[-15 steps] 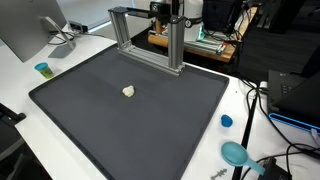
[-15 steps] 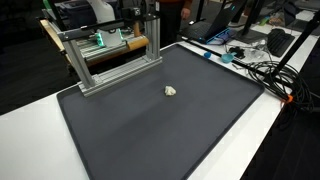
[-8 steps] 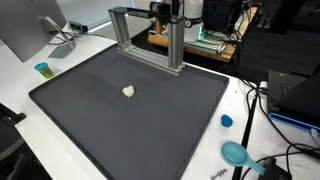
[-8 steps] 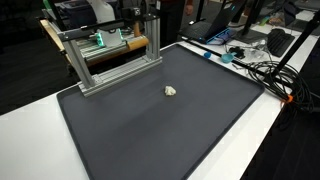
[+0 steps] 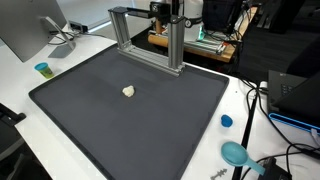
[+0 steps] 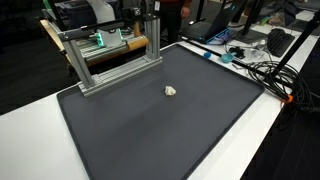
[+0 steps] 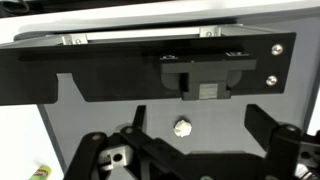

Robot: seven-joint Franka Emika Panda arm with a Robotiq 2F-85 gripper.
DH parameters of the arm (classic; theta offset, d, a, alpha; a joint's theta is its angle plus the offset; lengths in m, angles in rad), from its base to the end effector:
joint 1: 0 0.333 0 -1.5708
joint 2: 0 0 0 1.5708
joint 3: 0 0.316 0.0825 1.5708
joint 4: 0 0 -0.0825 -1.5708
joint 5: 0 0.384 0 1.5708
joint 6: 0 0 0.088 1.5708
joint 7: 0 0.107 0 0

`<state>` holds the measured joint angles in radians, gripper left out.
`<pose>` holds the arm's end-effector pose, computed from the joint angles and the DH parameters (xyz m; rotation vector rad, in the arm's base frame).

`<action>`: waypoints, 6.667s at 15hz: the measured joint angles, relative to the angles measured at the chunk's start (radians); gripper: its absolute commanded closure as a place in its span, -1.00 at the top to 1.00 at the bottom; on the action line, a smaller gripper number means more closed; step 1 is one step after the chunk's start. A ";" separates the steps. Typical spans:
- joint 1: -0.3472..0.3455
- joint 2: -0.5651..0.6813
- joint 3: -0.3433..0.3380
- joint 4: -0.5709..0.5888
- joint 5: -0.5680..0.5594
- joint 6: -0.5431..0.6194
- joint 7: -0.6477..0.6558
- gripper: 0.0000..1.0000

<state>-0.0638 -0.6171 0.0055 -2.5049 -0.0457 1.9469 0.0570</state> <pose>0.3684 -0.0244 0.4956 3.0901 -0.1557 0.0913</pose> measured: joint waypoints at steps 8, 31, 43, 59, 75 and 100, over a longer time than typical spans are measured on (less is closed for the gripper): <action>-0.037 -0.078 0.033 -0.131 -0.002 0.195 0.189 1.00; -0.038 -0.130 0.059 -0.167 -0.001 0.191 0.189 1.00; -0.038 -0.129 0.059 -0.167 -0.001 0.191 0.189 1.00; -0.035 -0.122 0.083 -0.184 -0.014 0.193 0.185 1.00; -0.001 -0.119 0.094 -0.242 -0.059 0.314 0.136 1.00; 0.040 -0.112 0.039 -0.236 -0.024 0.225 0.039 -0.35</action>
<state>-0.0241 -0.7292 0.0442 -2.7405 -0.0693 2.1719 0.0964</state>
